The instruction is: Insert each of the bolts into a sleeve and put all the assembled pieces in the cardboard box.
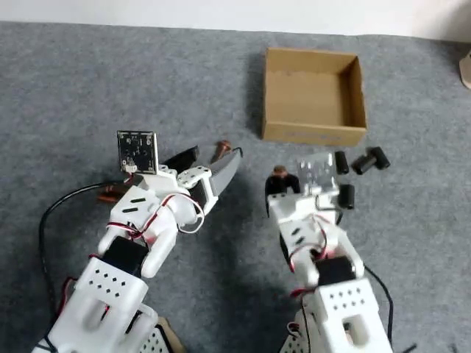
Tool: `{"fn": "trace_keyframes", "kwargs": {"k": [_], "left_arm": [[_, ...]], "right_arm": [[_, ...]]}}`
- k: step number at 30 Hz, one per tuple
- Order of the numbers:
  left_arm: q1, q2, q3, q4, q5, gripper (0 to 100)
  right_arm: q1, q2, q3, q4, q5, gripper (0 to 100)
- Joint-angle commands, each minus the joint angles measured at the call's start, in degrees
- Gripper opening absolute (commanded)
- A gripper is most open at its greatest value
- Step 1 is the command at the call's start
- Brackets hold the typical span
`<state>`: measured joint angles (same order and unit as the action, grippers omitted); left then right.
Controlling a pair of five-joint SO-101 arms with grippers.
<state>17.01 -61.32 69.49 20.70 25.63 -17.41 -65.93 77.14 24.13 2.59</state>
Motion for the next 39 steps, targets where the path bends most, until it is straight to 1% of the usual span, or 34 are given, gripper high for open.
{"fn": "trace_keyframes", "kwargs": {"k": [1, 8, 20, 31, 36, 39], "left_arm": [[-0.8, -0.7, -0.3, 0.3, -0.2, 28], [-0.8, -0.7, 1.4, 0.1, -0.1, 28], [-0.8, -0.7, 2.3, 0.0, -0.3, 28], [-0.8, -0.7, 3.2, 0.0, -0.4, 28], [-0.8, -0.7, 3.2, 0.0, -0.4, 28], [-0.8, -0.7, 3.2, 0.0, -0.4, 28]], "right_arm": [[1.5, 11.1, -11.6, 0.3, -0.5, 0.5], [4.7, 31.8, -29.1, 1.1, -0.6, 0.5], [4.9, 59.3, -67.9, 15.1, -0.9, 0.5], [9.4, 90.8, -106.0, 24.0, -1.1, 0.5], [9.5, 101.0, -120.3, 28.4, -5.9, 0.5], [9.2, 106.1, -127.3, 28.8, -6.2, 0.5]]}}
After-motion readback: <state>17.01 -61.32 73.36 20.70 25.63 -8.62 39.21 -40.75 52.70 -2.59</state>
